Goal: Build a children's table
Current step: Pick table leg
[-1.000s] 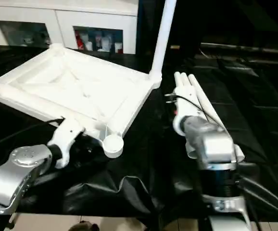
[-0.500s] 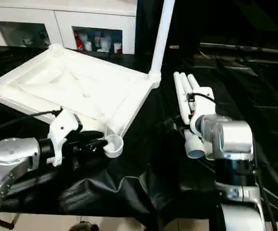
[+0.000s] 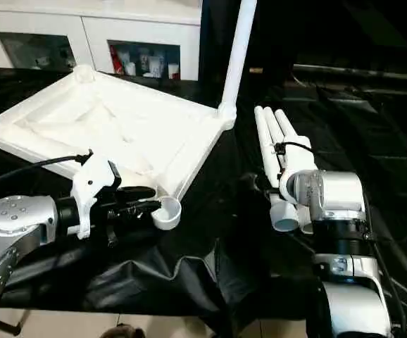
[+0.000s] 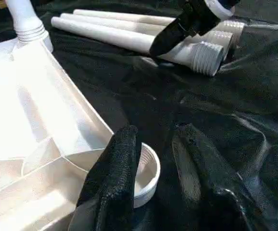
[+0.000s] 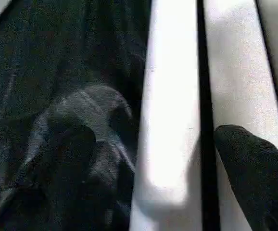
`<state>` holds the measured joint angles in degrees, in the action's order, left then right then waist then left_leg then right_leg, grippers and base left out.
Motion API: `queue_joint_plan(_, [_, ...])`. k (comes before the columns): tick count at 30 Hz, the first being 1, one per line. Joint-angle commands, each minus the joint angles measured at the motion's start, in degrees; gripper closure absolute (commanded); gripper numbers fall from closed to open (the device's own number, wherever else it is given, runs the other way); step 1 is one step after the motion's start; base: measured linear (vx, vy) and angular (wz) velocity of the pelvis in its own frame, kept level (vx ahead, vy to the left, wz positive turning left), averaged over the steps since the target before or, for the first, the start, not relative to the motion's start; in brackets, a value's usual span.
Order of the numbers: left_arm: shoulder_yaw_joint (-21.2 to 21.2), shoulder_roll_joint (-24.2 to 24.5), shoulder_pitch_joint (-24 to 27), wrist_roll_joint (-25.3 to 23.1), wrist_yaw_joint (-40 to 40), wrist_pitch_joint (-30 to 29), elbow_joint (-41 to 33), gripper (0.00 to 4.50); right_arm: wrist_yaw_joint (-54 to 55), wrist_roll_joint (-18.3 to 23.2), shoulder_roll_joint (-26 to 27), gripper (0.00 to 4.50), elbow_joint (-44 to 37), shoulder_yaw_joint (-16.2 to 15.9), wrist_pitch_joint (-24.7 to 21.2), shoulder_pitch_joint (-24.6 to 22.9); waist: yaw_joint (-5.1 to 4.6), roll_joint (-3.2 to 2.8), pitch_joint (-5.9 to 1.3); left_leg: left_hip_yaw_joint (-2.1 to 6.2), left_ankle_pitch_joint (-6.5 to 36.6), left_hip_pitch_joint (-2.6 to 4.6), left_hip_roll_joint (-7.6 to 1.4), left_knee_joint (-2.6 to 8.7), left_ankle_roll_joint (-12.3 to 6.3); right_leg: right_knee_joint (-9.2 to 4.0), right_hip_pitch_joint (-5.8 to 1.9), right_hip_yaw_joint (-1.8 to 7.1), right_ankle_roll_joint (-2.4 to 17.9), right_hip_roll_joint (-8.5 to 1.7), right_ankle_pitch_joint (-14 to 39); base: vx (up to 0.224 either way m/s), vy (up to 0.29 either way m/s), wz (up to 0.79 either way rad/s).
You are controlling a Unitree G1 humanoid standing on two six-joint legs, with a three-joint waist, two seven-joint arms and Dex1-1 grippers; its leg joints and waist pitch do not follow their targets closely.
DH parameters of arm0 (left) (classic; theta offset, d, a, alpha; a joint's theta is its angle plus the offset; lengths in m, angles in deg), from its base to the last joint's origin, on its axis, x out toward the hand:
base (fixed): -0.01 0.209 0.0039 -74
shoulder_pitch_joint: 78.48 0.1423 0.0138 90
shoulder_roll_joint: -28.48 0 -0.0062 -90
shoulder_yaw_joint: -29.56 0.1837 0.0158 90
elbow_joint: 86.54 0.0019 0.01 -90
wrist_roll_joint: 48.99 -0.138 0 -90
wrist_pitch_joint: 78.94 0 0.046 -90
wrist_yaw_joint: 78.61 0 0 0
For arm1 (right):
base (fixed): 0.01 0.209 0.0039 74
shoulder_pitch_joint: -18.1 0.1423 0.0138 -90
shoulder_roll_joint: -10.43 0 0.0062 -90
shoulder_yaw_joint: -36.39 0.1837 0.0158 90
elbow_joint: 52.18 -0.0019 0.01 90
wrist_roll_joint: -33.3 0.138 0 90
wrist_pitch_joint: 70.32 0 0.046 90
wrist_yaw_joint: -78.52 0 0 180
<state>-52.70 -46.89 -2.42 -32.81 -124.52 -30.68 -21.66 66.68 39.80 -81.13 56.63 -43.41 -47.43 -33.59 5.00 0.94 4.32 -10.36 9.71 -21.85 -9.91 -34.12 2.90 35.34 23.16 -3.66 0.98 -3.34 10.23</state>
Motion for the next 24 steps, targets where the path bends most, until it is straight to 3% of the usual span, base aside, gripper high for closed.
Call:
queue_joint_plan(1, [0.4, 0.5, -0.5, 0.2, 0.3, -0.3, 0.0, 3.06, -0.6, 0.6, 0.0, 0.07, 1.6, 0.3, 0.4, 1.1, 0.0, 0.02, -4.11, 1.06, 10.2, 1.36, -2.76, 3.96, 3.0, -4.1, -2.49, 3.2, 8.1, -4.5, 13.6, 0.0, 0.0, 0.0])
queue_joint_plan(4, [0.6, 0.7, -0.6, 0.2, 0.7, -0.2, 0.0, 3.06, -2.6, 1.4, 0.3, 0.07, 1.5, -1.5, 0.5, 1.8, 0.01, 0.0, -4.14, 1.07, 10.0, 1.3, -2.77, 3.93, 2.77, -4.05, -2.59, 3.18, 8.2, -4.52, 13.5, 0.0, 0.0, 0.0])
queue_joint_plan(24, [0.4, 1.0, -1.2, 0.4, 1.9, -0.4, -0.7, 3.06, -2.8, 1.4, 4.5, 0.07, 8.1, -4.2, 3.2, 3.2, 0.03, 0.13, -4.33, 1.07, 9.7, 1.32, -2.83, 3.86, 3.13, -3.88, -2.52, 3.13, 8.3, -4.59, 13.5, 0.0, 0.0, 0.0])
